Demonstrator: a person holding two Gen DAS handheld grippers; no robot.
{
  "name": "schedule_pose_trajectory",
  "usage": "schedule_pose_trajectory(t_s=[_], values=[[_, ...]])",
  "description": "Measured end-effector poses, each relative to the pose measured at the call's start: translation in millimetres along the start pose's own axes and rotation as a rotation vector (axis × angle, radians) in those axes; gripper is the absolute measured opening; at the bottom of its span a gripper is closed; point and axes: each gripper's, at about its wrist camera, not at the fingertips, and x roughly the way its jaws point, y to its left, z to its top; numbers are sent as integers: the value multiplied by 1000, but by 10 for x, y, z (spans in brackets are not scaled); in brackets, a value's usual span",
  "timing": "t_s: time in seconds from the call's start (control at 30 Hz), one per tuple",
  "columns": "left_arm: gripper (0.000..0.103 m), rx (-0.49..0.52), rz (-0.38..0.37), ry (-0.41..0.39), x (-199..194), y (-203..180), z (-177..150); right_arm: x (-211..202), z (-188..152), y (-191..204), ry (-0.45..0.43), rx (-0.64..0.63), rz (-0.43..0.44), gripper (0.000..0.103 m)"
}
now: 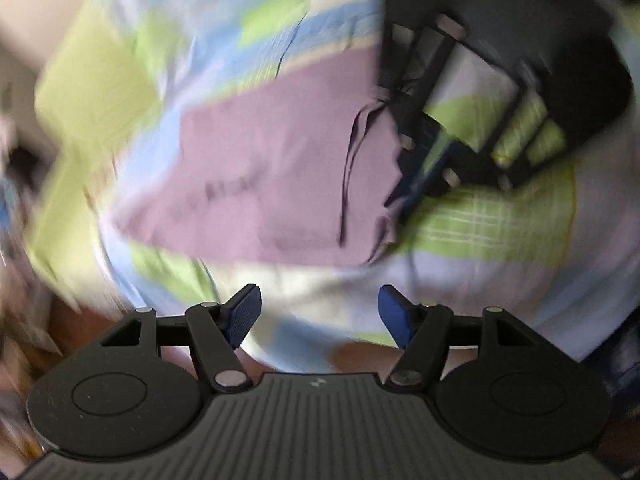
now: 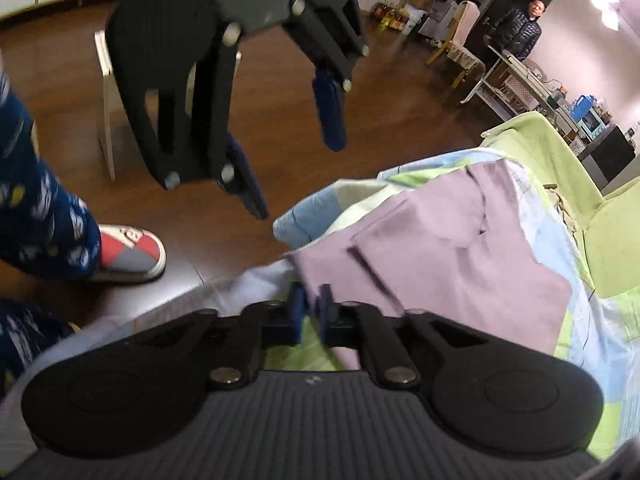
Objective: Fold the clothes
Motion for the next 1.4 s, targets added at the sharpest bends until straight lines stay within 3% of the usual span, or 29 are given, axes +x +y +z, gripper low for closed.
schedule_pose_trajectory(t_s=[0.13, 0.27, 0.37, 0.4, 0.47, 0.5, 0.6, 0.67, 0.73, 0.77, 0.87, 0.93, 1.03, 1.13, 1.3, 1.37, 1.4], values=[[69, 203, 29, -77, 108, -112, 15, -97, 28, -250, -32, 44, -35, 2], [70, 307, 64, -94, 275, -132, 38, -129, 39, -337, -46, 52, -49, 2], [70, 446, 77, -99, 474, -205, 15, -156, 21, -356, -58, 53, -45, 2], [68, 499, 88, -115, 542, -247, -7, -167, 14, -357, -61, 54, -43, 2], [49, 542, 84, -136, 609, -260, -22, -168, 0, -347, -66, 59, -44, 2], [30, 534, 61, -138, 621, -232, -13, -167, -7, -342, -69, 62, -46, 2], [5, 460, 22, -155, 555, -97, 9, -185, -40, -345, -66, 81, -47, 2], [4, 346, -39, -148, 506, 76, 70, -202, -68, -372, -57, 108, -39, 5], [4, 259, -90, -134, 505, 201, 122, -258, -170, -438, -32, 125, -53, 25], [4, 220, -113, -126, 510, 255, 146, -287, -225, -472, -19, 132, -61, 29], [5, 159, -142, -104, 563, 310, 176, -355, -493, -590, 65, 135, -123, 33], [5, 142, -142, -95, 592, 300, 169, -365, -877, -719, 200, 60, -202, 33], [9, 103, -140, -83, 610, 277, 167, -378, -1191, -765, 269, -46, -209, 33], [9, 76, -140, -73, 569, 291, 209, -346, -1393, -664, 248, -185, -173, 42], [9, 54, -144, -74, 606, 333, 208, -218, -1500, -515, 159, -351, -213, 43], [9, 58, -150, -78, 614, 321, 207, -154, -1547, -546, 136, -368, -193, 41], [7, 63, -155, -83, 615, 320, 207, -145, -1549, -570, 136, -357, -172, 30]])
